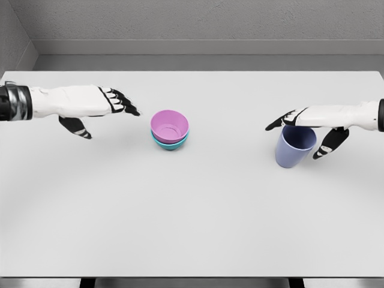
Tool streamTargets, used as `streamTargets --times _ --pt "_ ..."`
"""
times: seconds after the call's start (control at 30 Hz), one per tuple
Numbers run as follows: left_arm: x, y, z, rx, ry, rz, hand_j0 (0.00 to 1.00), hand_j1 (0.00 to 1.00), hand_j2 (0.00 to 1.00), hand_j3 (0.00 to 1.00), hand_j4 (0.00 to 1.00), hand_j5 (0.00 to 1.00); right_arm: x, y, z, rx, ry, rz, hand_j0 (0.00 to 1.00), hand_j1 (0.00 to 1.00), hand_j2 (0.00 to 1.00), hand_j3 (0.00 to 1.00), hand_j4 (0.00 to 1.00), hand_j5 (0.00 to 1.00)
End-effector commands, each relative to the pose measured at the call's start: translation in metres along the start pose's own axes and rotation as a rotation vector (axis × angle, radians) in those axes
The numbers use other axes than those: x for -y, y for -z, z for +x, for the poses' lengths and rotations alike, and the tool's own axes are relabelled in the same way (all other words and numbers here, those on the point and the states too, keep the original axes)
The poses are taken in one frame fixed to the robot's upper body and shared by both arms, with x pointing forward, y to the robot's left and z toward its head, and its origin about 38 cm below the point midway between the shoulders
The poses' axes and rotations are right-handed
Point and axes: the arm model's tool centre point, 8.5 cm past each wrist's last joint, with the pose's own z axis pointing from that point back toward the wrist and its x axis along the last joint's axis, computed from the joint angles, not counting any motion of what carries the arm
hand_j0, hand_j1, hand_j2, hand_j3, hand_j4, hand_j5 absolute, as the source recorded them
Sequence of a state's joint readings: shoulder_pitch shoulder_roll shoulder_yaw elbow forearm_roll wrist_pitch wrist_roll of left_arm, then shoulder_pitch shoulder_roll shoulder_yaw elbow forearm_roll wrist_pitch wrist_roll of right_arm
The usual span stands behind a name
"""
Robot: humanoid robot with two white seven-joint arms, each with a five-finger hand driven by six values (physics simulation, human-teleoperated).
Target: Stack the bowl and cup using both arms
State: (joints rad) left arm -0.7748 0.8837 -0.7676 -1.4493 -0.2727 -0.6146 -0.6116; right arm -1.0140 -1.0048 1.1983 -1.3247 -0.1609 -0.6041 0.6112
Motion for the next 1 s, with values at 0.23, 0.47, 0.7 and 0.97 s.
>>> streamTargets --times 0.23,0.47,0.7,0.97 --pt "0.016 -0.059 -0.015 -0.115 -0.049 0.03 1.0 1.0 1.0 1.0 1.0 1.0 0.0 0.002 -0.003 -0.008 0.015 -0.004 1.0 1.0 1.0 1.0 1.0 1.0" --pt "0.029 -0.054 -0.011 -0.098 -0.075 0.02 1.0 1.0 1.0 1.0 1.0 1.0 -0.001 0.006 -0.004 -0.008 0.013 0.0 1.0 1.0 1.0 1.0 1.0 1.0" --pt "0.021 -0.048 -0.009 -0.09 -0.063 0.048 1.0 1.0 1.0 1.0 1.0 1.0 -0.002 0.007 -0.004 -0.007 0.015 0.003 1.0 1.0 1.0 1.0 1.0 1.0" --pt "0.025 -0.044 -0.011 -0.089 -0.077 0.052 1.0 1.0 1.0 1.0 1.0 1.0 -0.004 0.009 -0.005 -0.007 0.018 0.012 0.99 0.99 0.99 0.99 0.99 0.99"
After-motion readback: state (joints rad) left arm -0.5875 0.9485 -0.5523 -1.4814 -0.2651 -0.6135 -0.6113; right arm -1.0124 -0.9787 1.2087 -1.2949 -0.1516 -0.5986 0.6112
